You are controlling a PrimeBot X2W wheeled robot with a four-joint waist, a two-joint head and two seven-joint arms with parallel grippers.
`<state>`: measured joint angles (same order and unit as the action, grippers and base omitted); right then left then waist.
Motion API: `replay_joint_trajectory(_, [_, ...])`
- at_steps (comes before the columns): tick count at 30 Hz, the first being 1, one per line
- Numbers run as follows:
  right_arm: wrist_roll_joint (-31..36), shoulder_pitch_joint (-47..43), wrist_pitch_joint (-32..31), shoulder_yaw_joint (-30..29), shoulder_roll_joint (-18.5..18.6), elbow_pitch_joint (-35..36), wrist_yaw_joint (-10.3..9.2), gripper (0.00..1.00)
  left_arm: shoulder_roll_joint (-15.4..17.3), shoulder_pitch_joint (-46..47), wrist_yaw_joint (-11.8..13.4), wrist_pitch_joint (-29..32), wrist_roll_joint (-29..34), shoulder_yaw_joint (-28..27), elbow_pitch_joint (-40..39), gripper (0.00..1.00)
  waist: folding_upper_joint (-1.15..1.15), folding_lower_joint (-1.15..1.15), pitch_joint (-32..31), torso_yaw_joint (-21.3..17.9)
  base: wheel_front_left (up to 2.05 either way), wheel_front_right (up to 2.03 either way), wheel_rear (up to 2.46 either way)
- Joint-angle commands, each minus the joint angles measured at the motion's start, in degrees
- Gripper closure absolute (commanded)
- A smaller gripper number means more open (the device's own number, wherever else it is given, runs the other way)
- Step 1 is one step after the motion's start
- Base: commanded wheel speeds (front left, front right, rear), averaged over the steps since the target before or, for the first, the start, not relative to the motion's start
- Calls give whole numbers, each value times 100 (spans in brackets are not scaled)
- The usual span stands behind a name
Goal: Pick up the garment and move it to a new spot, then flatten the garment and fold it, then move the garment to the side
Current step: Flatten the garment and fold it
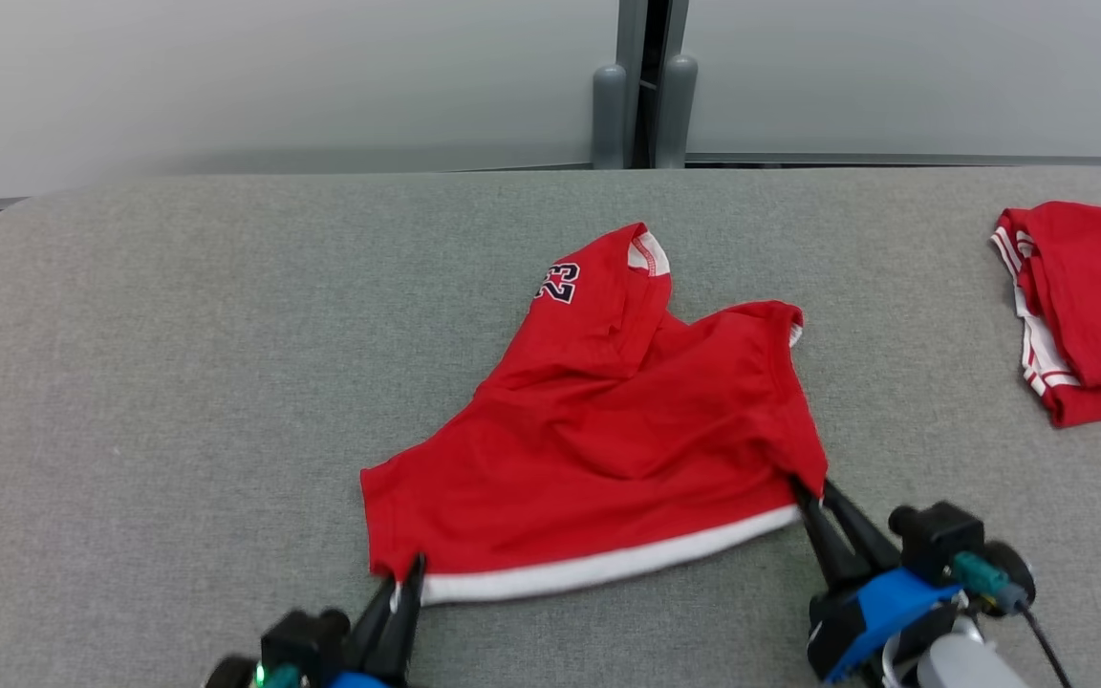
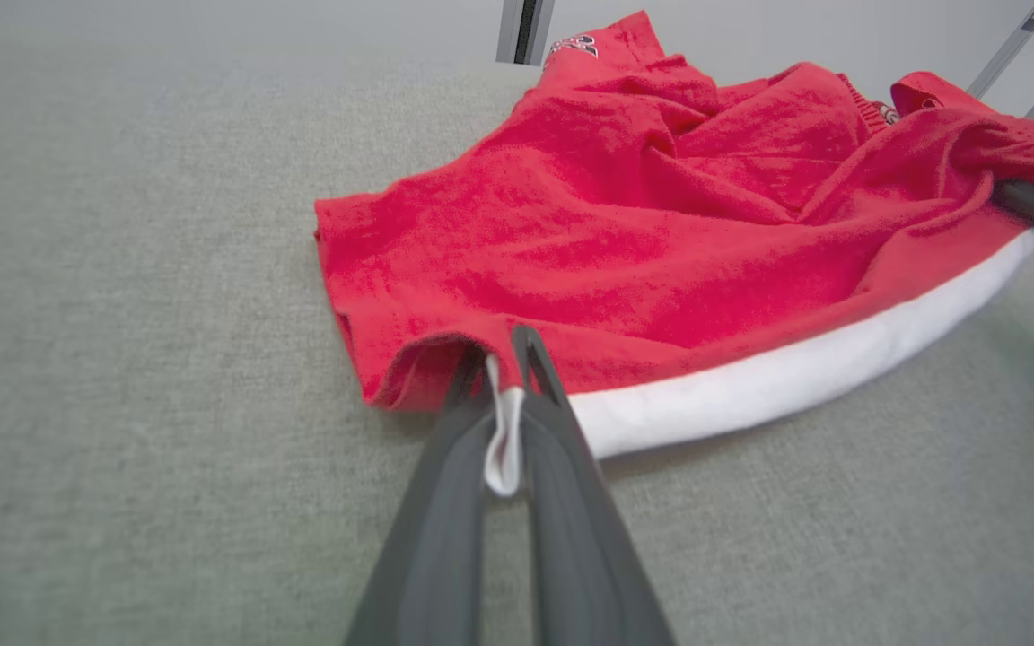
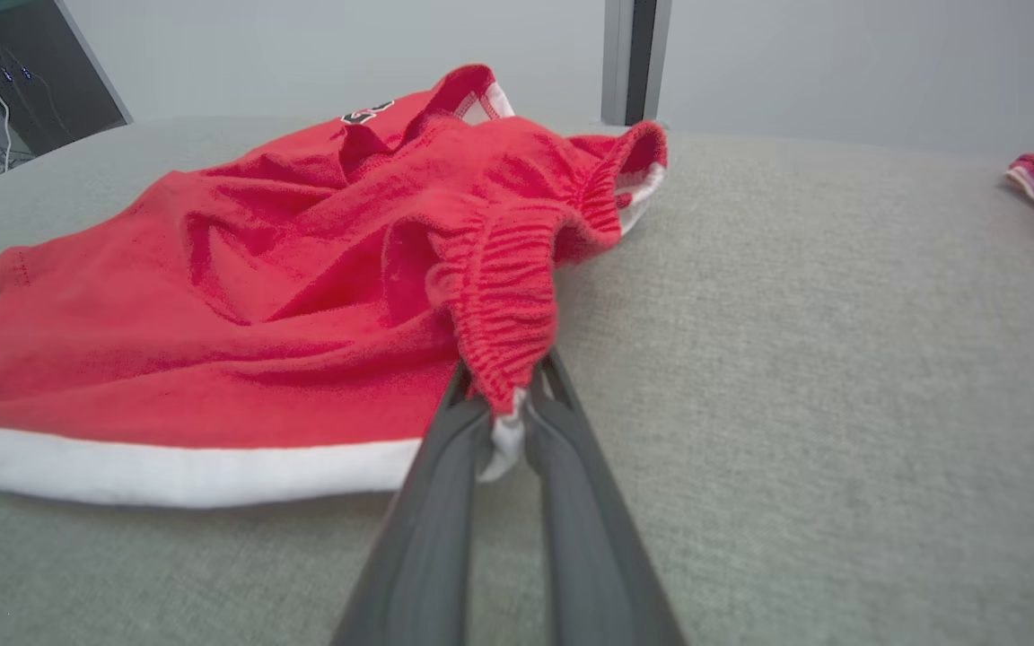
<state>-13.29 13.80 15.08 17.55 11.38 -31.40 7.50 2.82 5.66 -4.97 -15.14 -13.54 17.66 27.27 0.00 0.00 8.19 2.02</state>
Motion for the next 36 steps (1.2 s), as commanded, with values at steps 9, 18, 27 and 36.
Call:
replay_joint_trajectory(9, [118,1546,8,-3,78,454,-2,100,204,1866,-124,2,407,-321,-293,100,0,0,448,-270,0,0,0])
replay_joint_trajectory(18, [121,3930,8,154,71,-103,-2,100,516,4306,-194,2,573,-539,48,100,0,0,1225,-507,0,0,0])
replay_joint_trajectory(27, [126,6343,9,106,136,-863,-2,100,716,6798,-203,2,801,-633,645,100,0,0,1886,-646,0,0,0])
replay_joint_trajectory(36, [-2,7398,7,-140,119,-1362,-2,100,662,8129,-209,3,886,-545,775,100,0,0,2003,-602,0,0,0])
